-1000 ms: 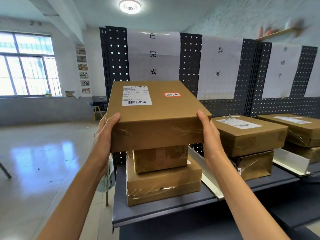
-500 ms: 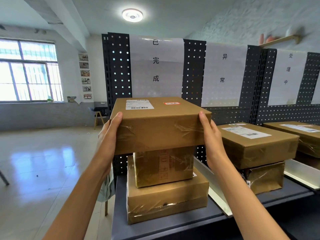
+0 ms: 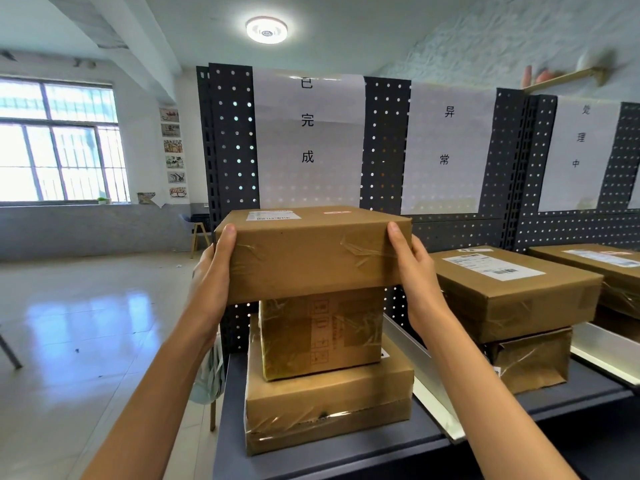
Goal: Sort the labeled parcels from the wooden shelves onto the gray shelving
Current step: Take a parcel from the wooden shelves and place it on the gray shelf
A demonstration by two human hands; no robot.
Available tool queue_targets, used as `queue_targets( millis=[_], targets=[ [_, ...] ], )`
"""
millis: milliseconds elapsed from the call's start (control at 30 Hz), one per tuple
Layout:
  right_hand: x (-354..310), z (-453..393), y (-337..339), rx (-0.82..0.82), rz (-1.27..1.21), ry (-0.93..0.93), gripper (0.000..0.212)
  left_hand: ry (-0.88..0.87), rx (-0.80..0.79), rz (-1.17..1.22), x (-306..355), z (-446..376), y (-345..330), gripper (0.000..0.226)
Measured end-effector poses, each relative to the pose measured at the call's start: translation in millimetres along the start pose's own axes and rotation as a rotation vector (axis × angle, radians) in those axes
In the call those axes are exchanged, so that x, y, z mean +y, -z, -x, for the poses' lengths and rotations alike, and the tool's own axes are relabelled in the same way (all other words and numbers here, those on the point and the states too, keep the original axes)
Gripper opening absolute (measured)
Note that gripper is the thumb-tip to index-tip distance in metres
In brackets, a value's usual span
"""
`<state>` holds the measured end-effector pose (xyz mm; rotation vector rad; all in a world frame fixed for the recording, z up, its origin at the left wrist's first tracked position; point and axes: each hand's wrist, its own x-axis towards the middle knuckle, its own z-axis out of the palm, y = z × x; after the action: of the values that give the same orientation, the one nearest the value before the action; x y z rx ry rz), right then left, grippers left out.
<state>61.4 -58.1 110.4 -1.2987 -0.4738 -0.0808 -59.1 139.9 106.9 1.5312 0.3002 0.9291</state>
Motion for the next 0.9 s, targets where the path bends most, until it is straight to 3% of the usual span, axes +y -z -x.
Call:
queue_targets(
  millis=[167,300,433,567,700,900],
  targets=[
    [-5.3,11.5,4.5,0.026,0.077,0.055,0.050,-0.089,0.071,-0.156,7.8,16.2,2.5,0.059],
    [-7.6,28.3,11.7,0.065,0.324,0.197,0.064,-0.317,0.176,-0.462,11.7,40.0,11.5,0.080],
    [0.5,56.0,13.9,0.126,0.615,0.384,0.062,-0.530,0.177,-0.795,2.9,61.9,22.9,0.078],
    [16.7,88.4,2.4,0.162,0.832,0.579,0.051,-0.619,0.206,-1.115,-12.2,83.7,38.9,0.063],
    [29.4,114.3,-24.9,0.045,0.981,0.724,0.041,-0.660,0.213,-1.257,-15.4,110.2,65.2,0.042],
    [38.2,161.6,-86.1,-0.217,1.017,0.814,0.038,-0.582,0.265,-1.398,-9.8,146.3,143.6,0.032]
  ],
)
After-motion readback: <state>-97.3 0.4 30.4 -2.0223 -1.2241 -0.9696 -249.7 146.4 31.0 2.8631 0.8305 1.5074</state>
